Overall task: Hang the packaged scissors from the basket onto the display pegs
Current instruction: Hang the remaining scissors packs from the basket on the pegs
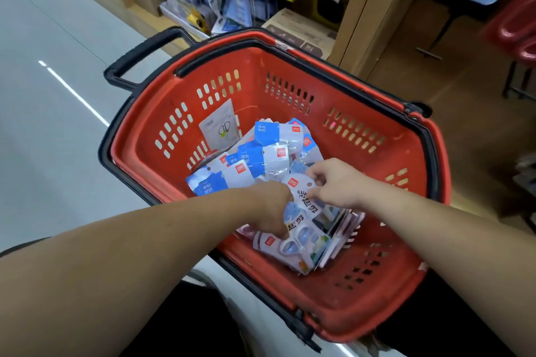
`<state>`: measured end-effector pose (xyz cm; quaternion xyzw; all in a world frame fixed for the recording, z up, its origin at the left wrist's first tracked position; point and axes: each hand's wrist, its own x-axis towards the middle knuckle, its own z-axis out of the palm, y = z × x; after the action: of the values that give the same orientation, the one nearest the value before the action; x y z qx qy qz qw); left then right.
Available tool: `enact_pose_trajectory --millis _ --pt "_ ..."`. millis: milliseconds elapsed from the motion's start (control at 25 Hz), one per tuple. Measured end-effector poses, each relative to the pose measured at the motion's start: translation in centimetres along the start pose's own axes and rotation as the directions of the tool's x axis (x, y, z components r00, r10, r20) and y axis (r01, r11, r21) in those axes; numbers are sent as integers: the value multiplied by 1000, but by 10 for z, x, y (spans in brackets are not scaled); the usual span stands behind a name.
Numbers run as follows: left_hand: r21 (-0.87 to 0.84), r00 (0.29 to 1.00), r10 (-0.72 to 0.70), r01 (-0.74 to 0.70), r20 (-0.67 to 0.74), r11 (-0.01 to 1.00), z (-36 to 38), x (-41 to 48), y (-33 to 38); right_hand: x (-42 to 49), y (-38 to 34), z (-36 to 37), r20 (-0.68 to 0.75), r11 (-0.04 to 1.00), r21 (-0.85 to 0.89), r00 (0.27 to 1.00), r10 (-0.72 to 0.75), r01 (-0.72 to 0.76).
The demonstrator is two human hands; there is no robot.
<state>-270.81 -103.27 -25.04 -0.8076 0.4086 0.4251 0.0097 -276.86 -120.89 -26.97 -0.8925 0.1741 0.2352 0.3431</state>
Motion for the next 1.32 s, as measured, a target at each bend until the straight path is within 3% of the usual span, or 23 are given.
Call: enact_pose_trajectory --millis 120,240,320,400,520,600,640,760,800,880,960,1000,1120,1200,1320 --pt "-143 981 44 -72 -189 987 -29 -16 1 -14 -4 -19 2 969 247 1000 0 0" --pt "-373 902 61 -238 -428 897 -57 -39 -5 -38 -21 -46 -87 862 499 995 -48 85" --pt "-552 822 8 -389 -569 738 -67 -53 -1 -52 -34 -63 -208 754 631 976 -62 182" --pt "-672 729 -129 -528 -672 519 -77 -65 10 -65 -50 -77 -228 642 739 973 -43 202" --pt "-683 625 -275 -664 -731 305 -91 -70 23 -83 -71 -87 -265 488 822 956 -127 293" --pt "-674 591 -349 -710 -728 205 -98 -69 30 -92 -82 -92 -330 504 788 933 -141 354" --pt "-661 565 -382 -725 -731 193 -101 -67 33 -95 -85 -95 -351 526 769 927 -131 365" --pt "-623 470 -444 -717 -763 313 -104 -58 42 -98 -86 -104 -406 517 778 914 -22 358" --pt "-649 489 -452 -686 -746 329 -105 -56 44 -98 -86 -107 -430 482 796 902 27 365" --pt "-762 666 -373 -597 -646 253 -108 -54 47 -96 -84 -115 -467 398 829 878 108 392" --pt "-845 826 -182 -516 -534 137 -108 -58 53 -94 -82 -125 -458 314 858 883 107 407" --pt "-852 845 -108 -516 -523 87 -108 -60 56 -93 -81 -129 -446 288 867 891 84 407" --pt "-790 790 -20 -611 -613 53 -112 -63 64 -95 -75 -142 -428 289 868 903 20 405" --pt "-766 765 -40 -641 -643 52 -116 -63 67 -95 -71 -146 -463 328 841 886 27 430" --pt "-767 759 -112 -639 -641 58 -119 -58 73 -94 -65 -148 -485 351 841 862 149 413"
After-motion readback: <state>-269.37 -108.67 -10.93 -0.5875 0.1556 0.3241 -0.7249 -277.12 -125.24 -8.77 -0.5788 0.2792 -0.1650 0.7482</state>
